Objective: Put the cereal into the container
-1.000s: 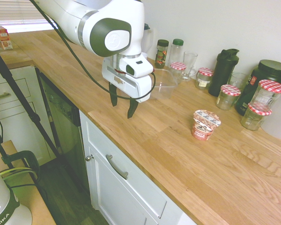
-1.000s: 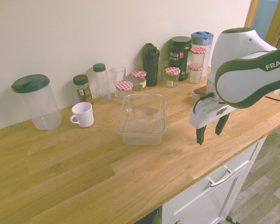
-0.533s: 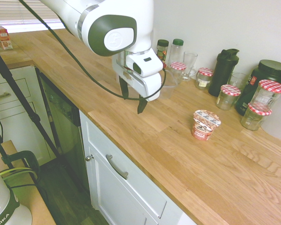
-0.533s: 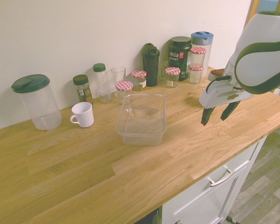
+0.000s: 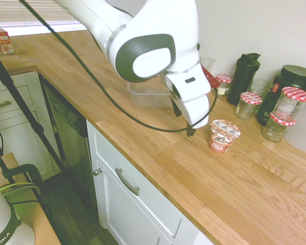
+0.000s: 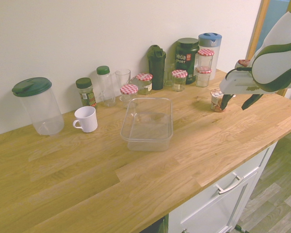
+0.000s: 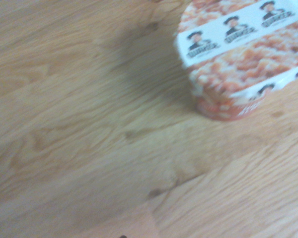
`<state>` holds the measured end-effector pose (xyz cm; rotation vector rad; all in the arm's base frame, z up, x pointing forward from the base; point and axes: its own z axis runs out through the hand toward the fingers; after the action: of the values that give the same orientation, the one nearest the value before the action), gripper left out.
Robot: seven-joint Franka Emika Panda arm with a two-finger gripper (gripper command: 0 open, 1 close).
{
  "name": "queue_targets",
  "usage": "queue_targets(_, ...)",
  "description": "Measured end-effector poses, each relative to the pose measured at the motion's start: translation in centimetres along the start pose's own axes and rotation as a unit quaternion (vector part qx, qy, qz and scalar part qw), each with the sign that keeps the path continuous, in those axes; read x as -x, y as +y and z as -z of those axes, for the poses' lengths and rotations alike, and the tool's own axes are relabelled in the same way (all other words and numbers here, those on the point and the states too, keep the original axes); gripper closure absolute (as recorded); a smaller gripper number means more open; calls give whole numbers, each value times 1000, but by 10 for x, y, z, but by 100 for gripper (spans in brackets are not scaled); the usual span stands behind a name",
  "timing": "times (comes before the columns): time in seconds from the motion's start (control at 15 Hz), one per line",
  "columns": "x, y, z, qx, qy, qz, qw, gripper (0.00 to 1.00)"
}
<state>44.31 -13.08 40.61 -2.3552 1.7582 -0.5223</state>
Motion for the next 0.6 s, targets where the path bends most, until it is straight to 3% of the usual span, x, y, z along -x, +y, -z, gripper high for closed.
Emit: queue_targets(0.6,-44,-40,-48,6,46,-40,998,0)
